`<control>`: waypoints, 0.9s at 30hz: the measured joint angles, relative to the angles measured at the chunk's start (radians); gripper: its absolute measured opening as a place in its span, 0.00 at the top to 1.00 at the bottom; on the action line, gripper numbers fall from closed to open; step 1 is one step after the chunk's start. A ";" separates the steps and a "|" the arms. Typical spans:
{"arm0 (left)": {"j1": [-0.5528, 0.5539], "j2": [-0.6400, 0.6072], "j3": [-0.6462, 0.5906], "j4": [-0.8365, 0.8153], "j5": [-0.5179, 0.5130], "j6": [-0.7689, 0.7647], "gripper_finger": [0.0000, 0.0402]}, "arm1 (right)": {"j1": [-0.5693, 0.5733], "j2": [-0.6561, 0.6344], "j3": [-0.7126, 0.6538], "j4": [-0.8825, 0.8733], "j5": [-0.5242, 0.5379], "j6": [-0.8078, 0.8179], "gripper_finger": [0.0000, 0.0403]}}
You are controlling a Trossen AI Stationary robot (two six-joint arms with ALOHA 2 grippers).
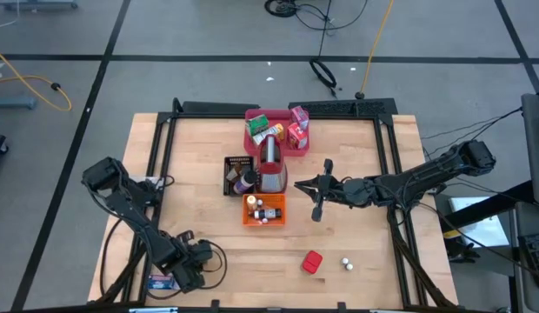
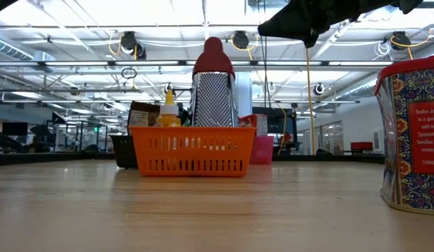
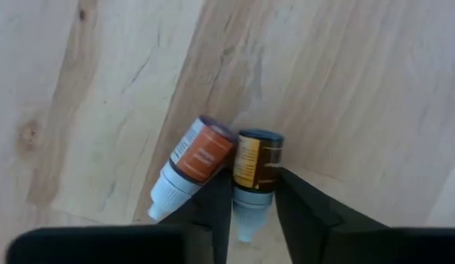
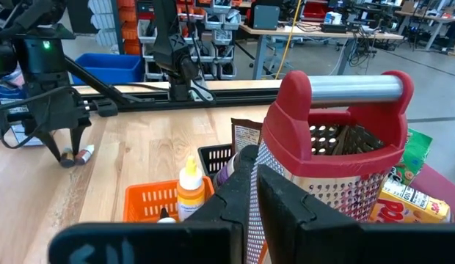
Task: Pick & Place Kitchen Items
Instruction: Put the small yellow food coloring bottle into the orange bin
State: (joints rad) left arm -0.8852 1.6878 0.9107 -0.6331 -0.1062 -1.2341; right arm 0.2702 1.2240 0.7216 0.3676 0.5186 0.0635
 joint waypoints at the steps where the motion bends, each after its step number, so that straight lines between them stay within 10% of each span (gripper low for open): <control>1: 0.000 0.000 0.000 0.000 0.000 0.002 0.79 | 0.000 0.000 0.000 0.000 0.000 0.000 0.96; 27: 0.106 0.003 0.130 -0.017 0.054 0.246 0.89 | 0.000 0.000 0.000 -0.006 0.000 0.000 0.96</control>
State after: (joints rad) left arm -0.7790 1.6905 1.0403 -0.6502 -0.0520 -0.9880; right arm 0.2699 1.2236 0.7216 0.3618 0.5186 0.0635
